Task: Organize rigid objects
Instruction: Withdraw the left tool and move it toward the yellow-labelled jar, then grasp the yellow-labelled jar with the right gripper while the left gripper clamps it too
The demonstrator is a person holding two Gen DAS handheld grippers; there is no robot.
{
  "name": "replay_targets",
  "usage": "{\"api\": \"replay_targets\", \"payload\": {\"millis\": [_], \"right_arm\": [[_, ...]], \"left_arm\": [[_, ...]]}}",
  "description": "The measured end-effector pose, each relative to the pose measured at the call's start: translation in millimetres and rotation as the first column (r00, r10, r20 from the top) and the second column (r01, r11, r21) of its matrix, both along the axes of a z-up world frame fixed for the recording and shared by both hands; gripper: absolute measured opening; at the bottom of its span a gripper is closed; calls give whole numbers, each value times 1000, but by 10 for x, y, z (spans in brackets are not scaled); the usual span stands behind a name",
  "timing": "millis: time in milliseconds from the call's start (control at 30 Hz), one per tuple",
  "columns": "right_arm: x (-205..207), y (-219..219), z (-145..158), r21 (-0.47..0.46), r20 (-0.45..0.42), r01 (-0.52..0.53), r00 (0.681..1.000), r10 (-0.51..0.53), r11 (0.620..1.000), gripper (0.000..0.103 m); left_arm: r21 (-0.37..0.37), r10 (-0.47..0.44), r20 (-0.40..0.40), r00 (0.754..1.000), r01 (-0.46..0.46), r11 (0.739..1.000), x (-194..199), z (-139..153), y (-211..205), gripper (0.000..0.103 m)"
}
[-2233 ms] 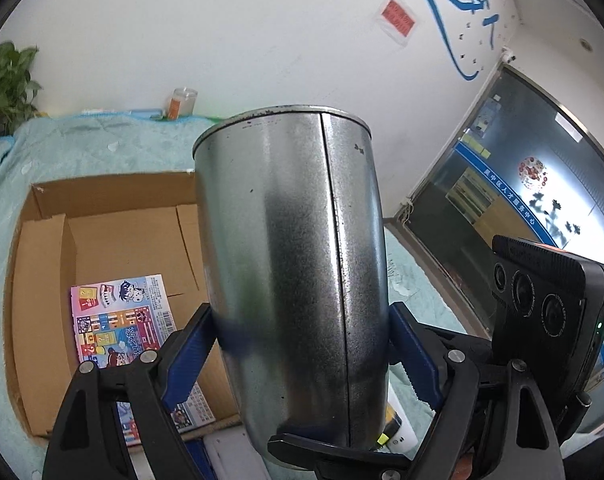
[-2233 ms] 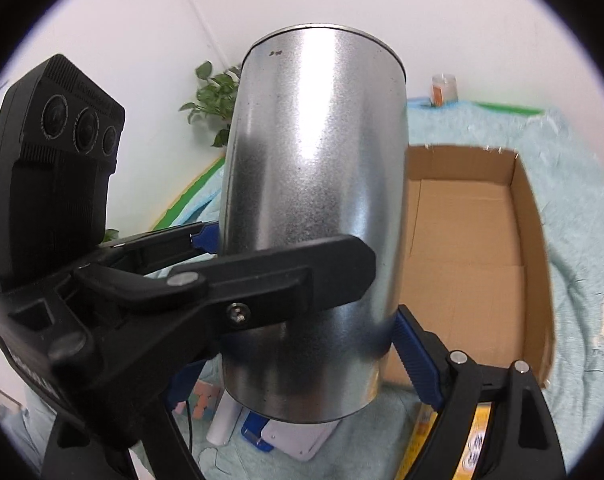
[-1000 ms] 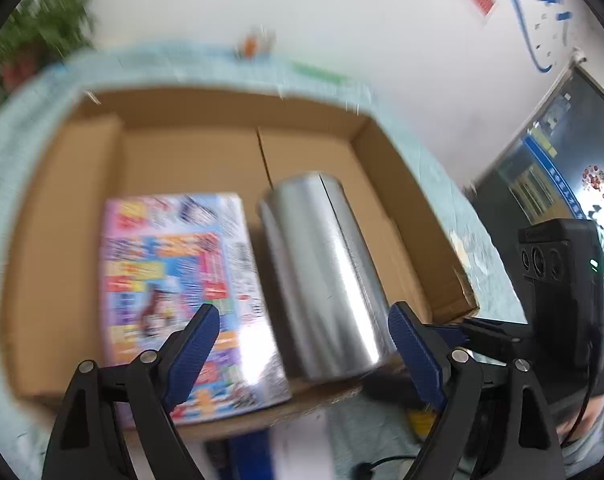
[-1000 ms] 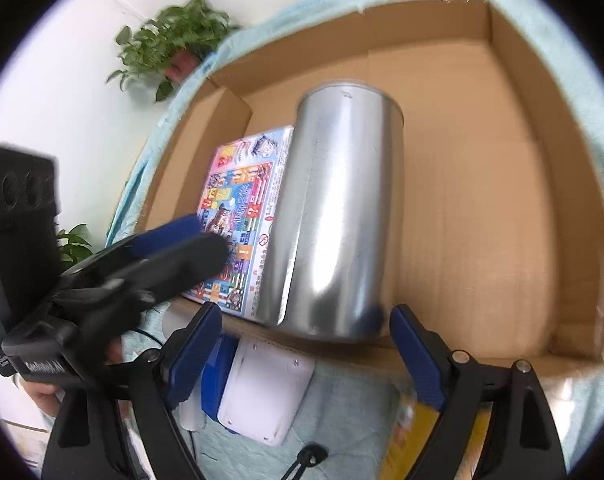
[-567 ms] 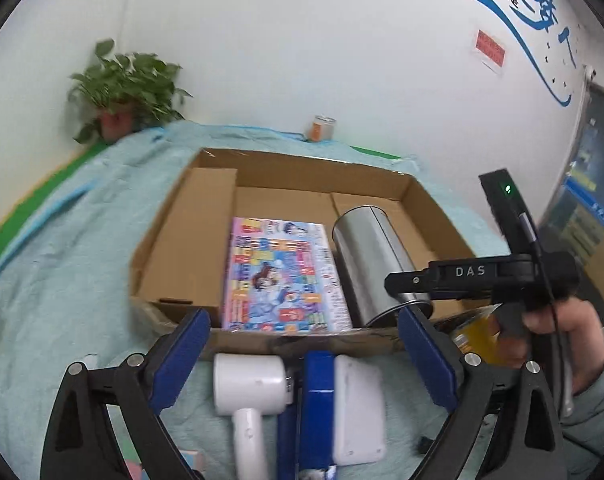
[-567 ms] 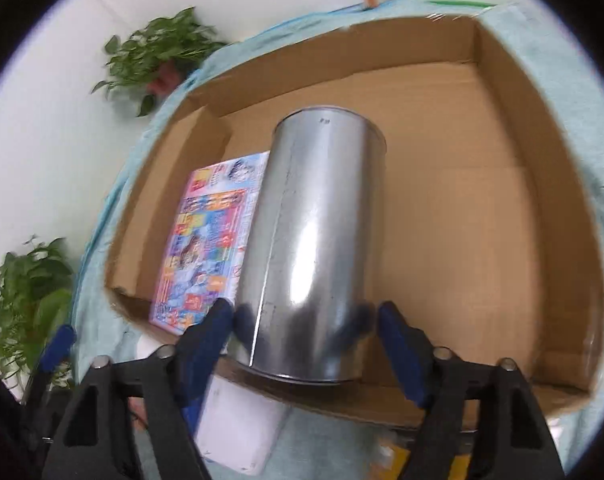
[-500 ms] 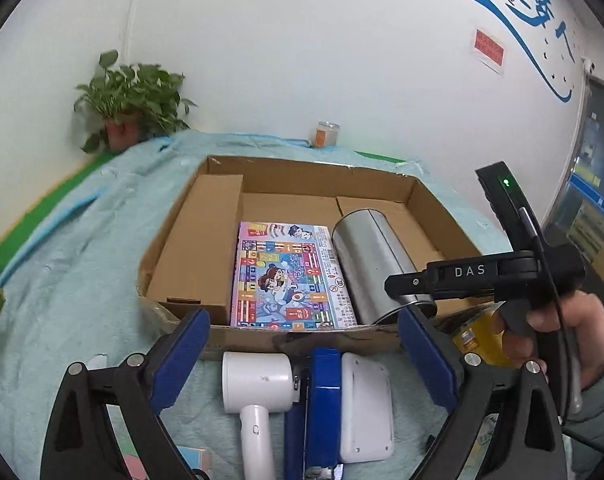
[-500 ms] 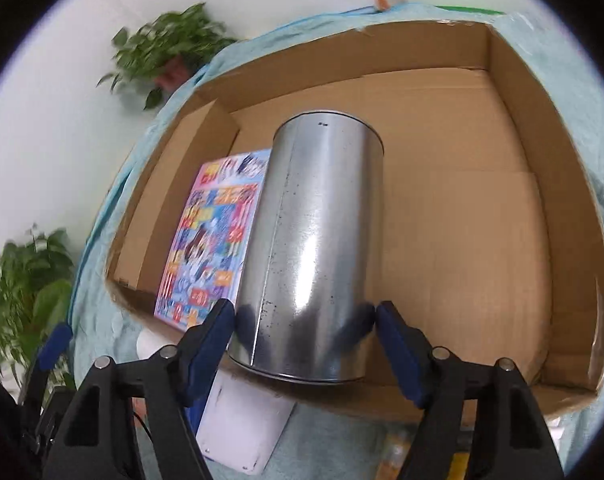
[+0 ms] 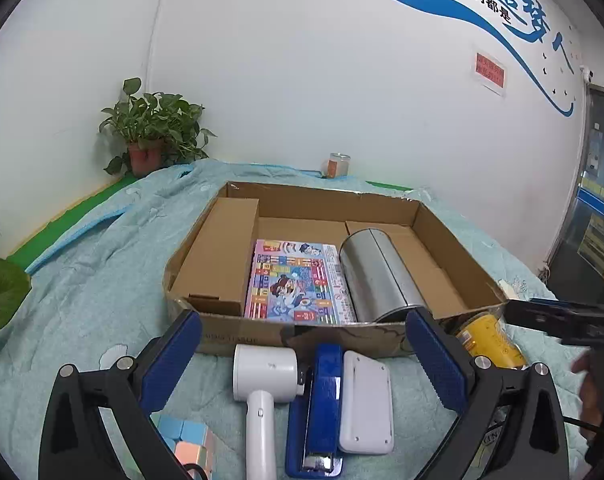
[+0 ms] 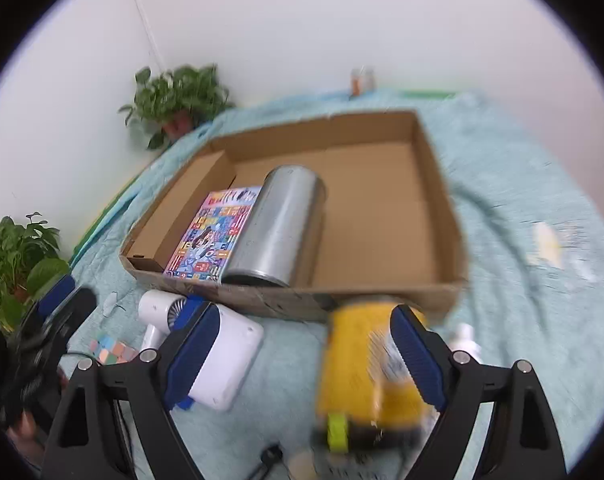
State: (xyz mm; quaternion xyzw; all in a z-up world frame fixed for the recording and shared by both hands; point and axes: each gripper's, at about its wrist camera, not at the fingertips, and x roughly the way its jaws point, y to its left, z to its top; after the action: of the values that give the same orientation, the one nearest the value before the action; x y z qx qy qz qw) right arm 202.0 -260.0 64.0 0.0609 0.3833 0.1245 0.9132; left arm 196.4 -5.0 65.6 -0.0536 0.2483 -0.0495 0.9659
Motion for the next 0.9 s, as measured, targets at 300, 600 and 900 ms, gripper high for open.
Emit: {"api": "replay_targets", "payload": {"millis": [300, 600, 900], "right_arm": [[-582, -206, -87, -3, 105, 75, 992, -74, 997, 41], [-290, -377, -340, 55, -31, 89, 996, -88, 994, 89], [-85, -306, -697, 34, -172, 77, 983, -70, 996, 81]], "left_arm": [[5, -122, -138, 983, 123, 992, -76, -181, -232, 2], [-73, -127, -168, 978, 116, 991, -184, -281, -327, 103], [-110, -186, -211, 960, 165, 980, -192, -282, -314, 103]]}}
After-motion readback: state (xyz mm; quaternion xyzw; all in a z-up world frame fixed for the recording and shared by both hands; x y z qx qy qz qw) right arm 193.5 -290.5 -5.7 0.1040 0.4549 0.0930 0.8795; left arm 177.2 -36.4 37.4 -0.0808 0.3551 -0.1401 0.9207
